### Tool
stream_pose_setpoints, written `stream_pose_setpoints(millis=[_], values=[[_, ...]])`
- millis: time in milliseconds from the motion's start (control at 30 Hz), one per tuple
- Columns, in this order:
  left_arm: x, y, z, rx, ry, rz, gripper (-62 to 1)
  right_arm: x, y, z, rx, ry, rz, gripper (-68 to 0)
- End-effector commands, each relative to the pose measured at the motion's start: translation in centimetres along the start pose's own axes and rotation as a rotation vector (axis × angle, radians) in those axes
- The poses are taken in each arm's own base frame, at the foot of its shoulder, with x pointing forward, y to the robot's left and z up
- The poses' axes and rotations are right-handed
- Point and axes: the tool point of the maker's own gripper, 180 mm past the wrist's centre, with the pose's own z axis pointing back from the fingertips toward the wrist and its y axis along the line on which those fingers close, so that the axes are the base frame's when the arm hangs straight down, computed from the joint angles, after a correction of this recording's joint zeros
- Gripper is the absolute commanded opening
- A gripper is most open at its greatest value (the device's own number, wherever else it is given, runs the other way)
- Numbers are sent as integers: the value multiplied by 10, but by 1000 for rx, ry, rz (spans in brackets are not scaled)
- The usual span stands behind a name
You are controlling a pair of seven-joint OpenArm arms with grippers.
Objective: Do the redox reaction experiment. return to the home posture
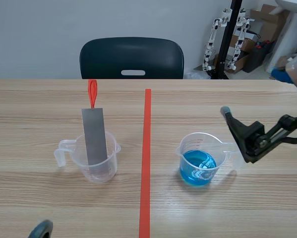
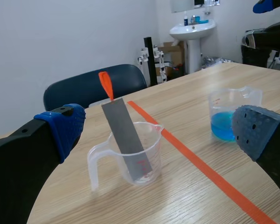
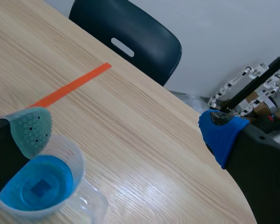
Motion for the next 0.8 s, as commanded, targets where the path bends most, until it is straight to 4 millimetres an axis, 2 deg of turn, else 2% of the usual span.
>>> stream_pose_setpoints(millis=[0, 133, 333, 500, 767], values=[[7, 0, -5, -26, -13, 15, 14, 11, -9, 3, -26, -43, 5, 4], [21, 14, -24, -3, -35, 46, 14, 13, -24, 18, -71, -27, 19, 4], [32, 32, -51, 38, -31, 24, 14, 30, -38, 36, -117, -35, 37, 4], [41, 41, -66, 28, -40, 11, 14, 42, -39, 44, -125, -43, 50, 4], [41, 38, -81, -42, -28, -7, 14, 46, -32, 49, -105, 2, 55, 4]])
